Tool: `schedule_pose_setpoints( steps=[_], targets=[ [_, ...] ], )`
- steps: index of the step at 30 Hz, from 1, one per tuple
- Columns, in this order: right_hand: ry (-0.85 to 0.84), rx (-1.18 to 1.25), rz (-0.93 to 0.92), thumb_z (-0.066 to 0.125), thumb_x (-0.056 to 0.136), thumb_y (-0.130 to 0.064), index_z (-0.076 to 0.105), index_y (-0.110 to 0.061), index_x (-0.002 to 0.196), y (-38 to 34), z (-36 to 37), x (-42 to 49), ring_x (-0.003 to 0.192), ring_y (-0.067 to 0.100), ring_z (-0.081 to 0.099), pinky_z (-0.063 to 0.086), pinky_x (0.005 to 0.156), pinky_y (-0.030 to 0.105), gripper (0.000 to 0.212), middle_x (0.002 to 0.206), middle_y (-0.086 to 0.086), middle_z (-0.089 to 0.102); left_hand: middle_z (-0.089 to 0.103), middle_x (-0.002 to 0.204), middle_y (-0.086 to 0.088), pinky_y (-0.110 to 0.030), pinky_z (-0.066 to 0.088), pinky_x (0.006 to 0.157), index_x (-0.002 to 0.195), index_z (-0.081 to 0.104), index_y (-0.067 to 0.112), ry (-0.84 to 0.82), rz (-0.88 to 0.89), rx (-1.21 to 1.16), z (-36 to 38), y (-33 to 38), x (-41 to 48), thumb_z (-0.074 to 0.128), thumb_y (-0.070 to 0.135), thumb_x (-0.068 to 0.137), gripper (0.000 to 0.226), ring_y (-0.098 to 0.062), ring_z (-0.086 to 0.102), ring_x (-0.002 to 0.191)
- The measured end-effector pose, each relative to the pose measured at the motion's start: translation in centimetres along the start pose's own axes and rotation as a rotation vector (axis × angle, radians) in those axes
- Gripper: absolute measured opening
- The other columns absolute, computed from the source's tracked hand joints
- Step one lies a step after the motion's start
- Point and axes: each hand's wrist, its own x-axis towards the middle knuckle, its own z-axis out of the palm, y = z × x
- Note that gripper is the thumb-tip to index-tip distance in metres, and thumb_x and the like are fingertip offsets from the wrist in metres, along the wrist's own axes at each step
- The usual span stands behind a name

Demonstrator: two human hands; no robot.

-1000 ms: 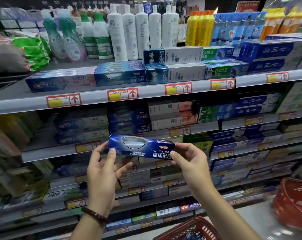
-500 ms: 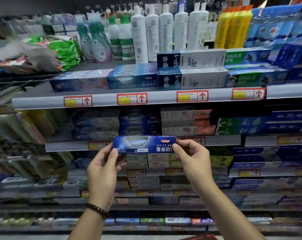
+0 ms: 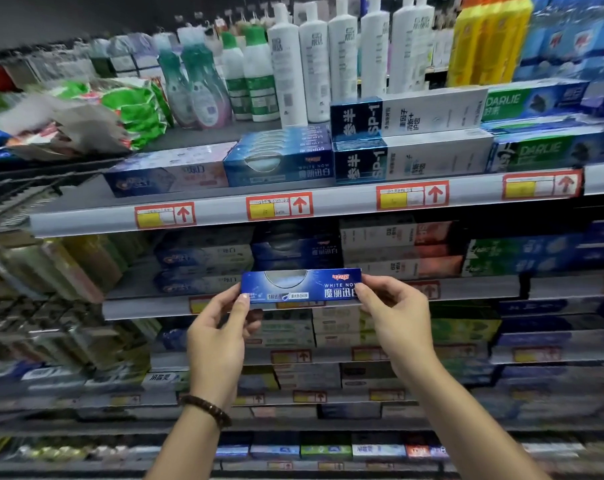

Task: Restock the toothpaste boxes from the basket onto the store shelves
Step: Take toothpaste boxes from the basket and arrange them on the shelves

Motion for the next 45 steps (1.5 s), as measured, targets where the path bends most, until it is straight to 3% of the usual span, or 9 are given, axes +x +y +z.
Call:
schedule_pose_setpoints(
  steps=[21, 31, 37, 41, 45],
  targets=[
    [0.067, -0.1, 0.023, 0.077, 0.097, -0.017, 0.08, -0.025, 0.1, 1.5, 3.0, 1.8, 0.093, 0.009, 0.076, 0.064, 0.09, 0.047, 0.009, 0.095, -0.008, 0.081, 0.08, 0.1, -0.006, -0.041, 0.061, 0.083, 0.117, 0.077, 0.023, -0.077, -0.069, -0.044, -1.3, -3.2, 5.1, 0.071, 0.016, 0.098, 0.021, -0.026, 0.077, 0.09],
    [0.129, -0.178, 0.008, 0.079, 0.095, -0.015, 0.081, -0.03, 0.103, 1.9, 4.4, 3.8, 0.089, 0.002, 0.075, 0.064, 0.09, 0.035, 0.017, 0.092, -0.016, 0.08, 0.078, 0.104, 0.007, -0.032, 0.064, 0.075, 0.113, 0.075, 0.032, -0.072, 0.042, 0.09, -0.6, -2.8, 6.9, 0.071, 0.017, 0.098, 0.021, -0.013, 0.076, 0.092],
    [0.158, -0.221, 0.049, 0.083, 0.091, -0.027, 0.077, -0.027, 0.115, 2.2, 4.7, 5.4, 0.099, 0.008, 0.073, 0.064, 0.091, 0.043, 0.024, 0.104, -0.012, 0.078, 0.079, 0.094, 0.007, -0.034, 0.063, 0.075, 0.108, 0.073, 0.036, -0.081, 0.071, 0.133, 0.5, -3.1, 8.6, 0.072, 0.017, 0.097, 0.022, -0.012, 0.077, 0.083],
    [0.173, -0.283, 0.067, 0.081, 0.093, -0.034, 0.068, -0.036, 0.113, 2.2, 4.9, 6.0, 0.104, 0.019, 0.072, 0.061, 0.097, 0.045, 0.025, 0.111, -0.008, 0.075, 0.079, 0.08, 0.003, -0.04, 0.065, 0.075, 0.112, 0.072, 0.03, -0.065, 0.063, 0.196, 1.0, -3.7, 9.6, 0.073, 0.023, 0.098, 0.015, -0.013, 0.076, 0.075],
    [0.156, -0.294, 0.081, 0.079, 0.095, -0.032, 0.066, -0.021, 0.138, 2.0, 5.2, 6.5, 0.109, 0.022, 0.072, 0.058, 0.103, 0.048, 0.046, 0.114, -0.012, 0.068, 0.078, 0.073, 0.003, -0.045, 0.065, 0.073, 0.124, 0.07, 0.022, -0.062, 0.026, 0.242, 1.1, -4.1, 10.1, 0.071, 0.028, 0.099, 0.025, -0.016, 0.076, 0.071]
  ],
)
